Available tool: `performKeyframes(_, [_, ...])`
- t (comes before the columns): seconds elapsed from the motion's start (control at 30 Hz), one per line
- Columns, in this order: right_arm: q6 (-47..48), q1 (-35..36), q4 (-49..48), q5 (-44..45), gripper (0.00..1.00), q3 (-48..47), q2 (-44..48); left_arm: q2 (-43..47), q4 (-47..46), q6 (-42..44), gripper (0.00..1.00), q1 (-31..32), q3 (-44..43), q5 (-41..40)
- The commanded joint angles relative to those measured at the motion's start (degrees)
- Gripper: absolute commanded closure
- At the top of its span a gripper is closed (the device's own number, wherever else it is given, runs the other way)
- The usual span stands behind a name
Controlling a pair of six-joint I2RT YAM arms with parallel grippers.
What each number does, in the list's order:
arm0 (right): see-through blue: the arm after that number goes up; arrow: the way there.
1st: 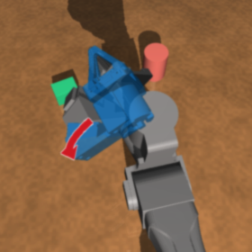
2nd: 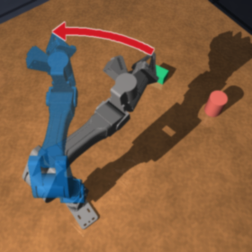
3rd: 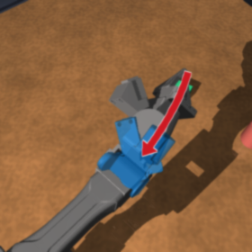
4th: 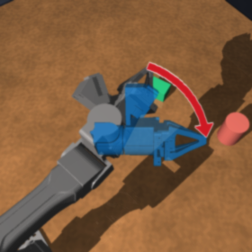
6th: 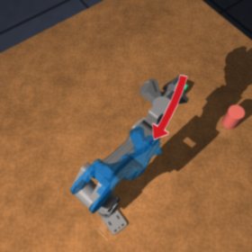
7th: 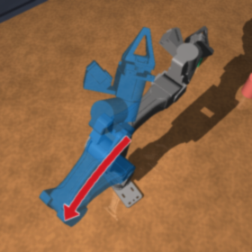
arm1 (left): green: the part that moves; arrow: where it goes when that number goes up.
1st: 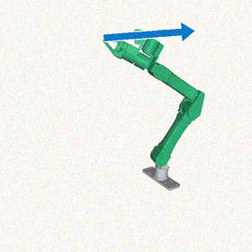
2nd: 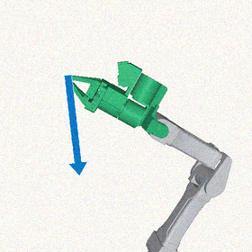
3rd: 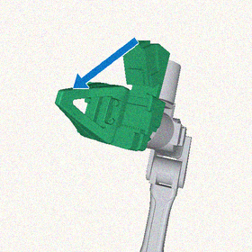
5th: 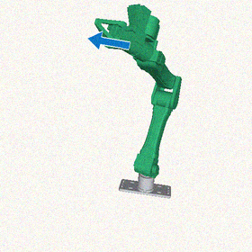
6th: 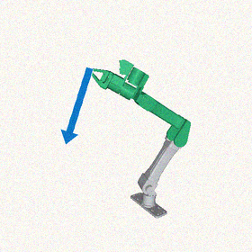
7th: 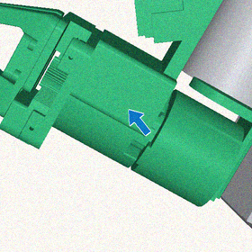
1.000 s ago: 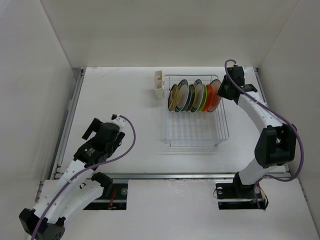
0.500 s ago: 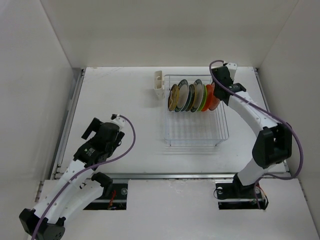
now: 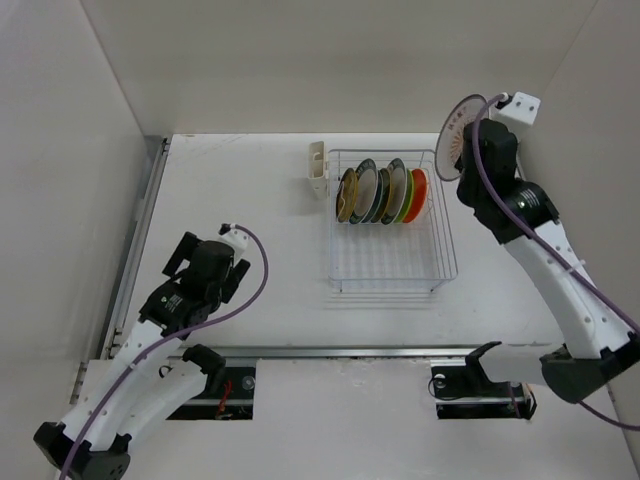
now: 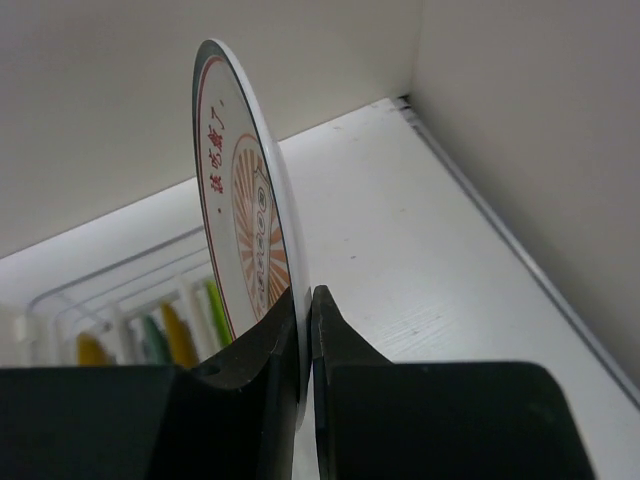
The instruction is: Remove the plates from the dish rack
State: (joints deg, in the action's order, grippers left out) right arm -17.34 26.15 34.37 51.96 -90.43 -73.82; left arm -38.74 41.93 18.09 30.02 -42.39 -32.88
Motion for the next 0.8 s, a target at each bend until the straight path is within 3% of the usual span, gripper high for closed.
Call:
performKeyframes(0.0, [-2.8, 3.4, -0.1, -10.3, 1.00, 2.4, 5.0, 0.0, 2.4, -2.8, 0.00, 0.3, -4.7, 3.2])
performKeyframes(0.03, [-3.3, 4.2, -1.7, -16.0, 1.00, 4.0, 6.1, 0.0, 3.1, -3.9, 0.00, 0.3, -5.9, 3.7])
performKeyframes(0.07, [-3.3, 4.7, -3.8, -28.4, 1.00, 8.1, 7.1, -0.5, 3.7, -4.6, 0.00, 0.3, -6.6, 4.6])
performKeyframes(0.17, [-5.2, 7.6, -14.6, -47.9, 1.00, 14.9, 9.2, -1.9, 6.0, -7.4, 0.00, 0.3, -10.1, 7.5])
performKeyframes(0.2, [-5.2, 8.6, -19.0, -50.4, 1.00, 18.5, 9.7, -1.9, 6.8, -8.0, 0.00, 0.3, -11.3, 8.7])
performKeyframes(0.33, [-7.6, 12.5, -23.0, -53.0, 1.00, 22.0, 8.7, -4.8, 10.1, -9.3, 0.00, 0.3, -18.4, 14.7])
performKeyframes(0.5, [-8.8, 14.5, -25.2, -54.3, 1.00, 24.3, 8.2, -12.6, 15.2, -9.9, 0.00, 0.3, -32.1, 31.3])
performKeyframes(0.63, [-11.1, 15.0, -29.0, -57.9, 1.00, 27.9, 7.6, -20.9, 19.3, -9.0, 0.00, 0.3, -38.4, 38.0])
performKeyframes(0.77, [-12.3, 15.6, -32.0, -60.6, 1.00, 32.0, 9.6, -23.7, 15.2, -8.1, 0.00, -0.8, -35.0, 45.0])
